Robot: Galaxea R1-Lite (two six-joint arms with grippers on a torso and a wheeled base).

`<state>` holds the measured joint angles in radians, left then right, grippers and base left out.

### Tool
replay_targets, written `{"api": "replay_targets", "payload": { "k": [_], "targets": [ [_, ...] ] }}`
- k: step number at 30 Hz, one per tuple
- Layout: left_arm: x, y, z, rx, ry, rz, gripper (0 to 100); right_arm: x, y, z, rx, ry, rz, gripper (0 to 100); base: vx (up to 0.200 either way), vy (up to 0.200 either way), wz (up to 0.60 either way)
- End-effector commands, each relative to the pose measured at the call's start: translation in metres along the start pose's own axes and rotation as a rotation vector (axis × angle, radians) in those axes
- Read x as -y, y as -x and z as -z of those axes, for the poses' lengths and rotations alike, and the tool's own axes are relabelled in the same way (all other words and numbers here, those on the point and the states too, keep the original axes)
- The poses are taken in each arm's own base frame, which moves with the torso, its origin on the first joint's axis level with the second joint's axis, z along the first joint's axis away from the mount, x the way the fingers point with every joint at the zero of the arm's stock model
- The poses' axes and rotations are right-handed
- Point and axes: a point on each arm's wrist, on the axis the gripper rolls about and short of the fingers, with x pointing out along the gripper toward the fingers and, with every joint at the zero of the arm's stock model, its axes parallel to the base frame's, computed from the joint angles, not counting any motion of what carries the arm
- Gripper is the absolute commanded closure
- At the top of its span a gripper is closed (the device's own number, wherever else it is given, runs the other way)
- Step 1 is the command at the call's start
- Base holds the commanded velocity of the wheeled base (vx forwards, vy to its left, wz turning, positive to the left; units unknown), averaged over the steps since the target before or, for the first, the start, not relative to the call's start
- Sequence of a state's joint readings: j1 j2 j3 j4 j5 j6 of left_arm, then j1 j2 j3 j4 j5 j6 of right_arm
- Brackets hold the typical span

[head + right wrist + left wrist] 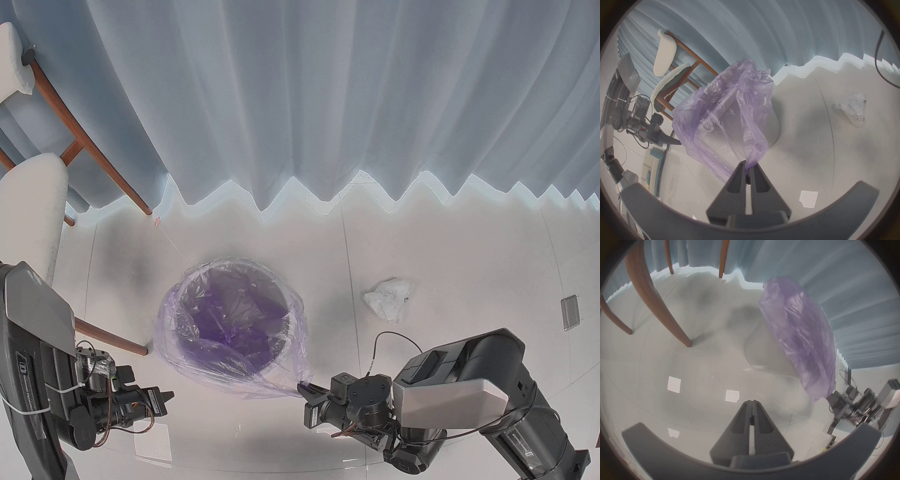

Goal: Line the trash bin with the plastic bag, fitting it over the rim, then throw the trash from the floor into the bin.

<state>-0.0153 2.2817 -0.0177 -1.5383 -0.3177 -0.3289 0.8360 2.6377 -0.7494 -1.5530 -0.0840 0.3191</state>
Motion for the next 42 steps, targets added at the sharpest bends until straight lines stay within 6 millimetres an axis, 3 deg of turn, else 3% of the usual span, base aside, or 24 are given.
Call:
{"api": "replay_targets", "payload": {
  "k": [1,4,7,8,12,19,23,27,37,38,42],
  "targets": [
    [-0.014,0.03,-0.024,0.147,0.104,0.002,100,-0.003,-0.009,0.006,0.018,0.001,-0.017,100,0.0,0.0,0.0],
    [-0.02,0.055,-0.041,0.252,0.109,0.065,100,-0.003,-0.009,0.006,0.021,0.001,-0.018,100,0.0,0.0,0.0],
    [-0.015,0.069,-0.049,0.312,0.081,0.106,100,-0.004,-0.009,0.002,0.03,0.004,-0.019,100,0.0,0.0,0.0],
    [-0.011,0.071,-0.05,0.317,0.07,0.118,0,-0.005,-0.008,-0.001,0.039,0.006,-0.022,100,0.0,0.0,0.0],
    [0.013,0.074,-0.051,0.318,-0.007,0.202,0,-0.012,0.005,-0.025,0.079,-0.037,-0.037,100,0.0,0.0,0.0],
    [0.045,0.064,-0.034,0.172,-0.088,0.306,0,-0.006,0.006,-0.007,0.018,-0.031,-0.017,100,0.0,0.0,0.0],
    [0.041,0.049,-0.031,0.126,-0.14,0.261,0,-0.008,0.005,-0.002,0.009,-0.025,-0.02,100,0.0,0.0,0.0],
    [0.038,0.032,-0.041,0.168,-0.133,0.159,0,-0.01,0.005,0.0,0.002,-0.023,-0.027,100,0.0,0.0,0.0],
    [0.04,0.01,-0.055,0.171,-0.139,0.157,0,-0.012,0.005,-0.003,0.011,-0.023,-0.03,100,0.0,0.0,0.0],
    [0.038,0.008,-0.058,0.173,-0.137,0.152,100,-0.012,0.005,-0.002,0.01,-0.021,-0.029,100,0.0,0.0,0.0],
    [0.037,0.008,-0.06,0.161,-0.129,0.145,100,-0.012,0.006,-0.003,0.011,-0.021,-0.03,100,0.0,0.0,0.0]
  ]
}}
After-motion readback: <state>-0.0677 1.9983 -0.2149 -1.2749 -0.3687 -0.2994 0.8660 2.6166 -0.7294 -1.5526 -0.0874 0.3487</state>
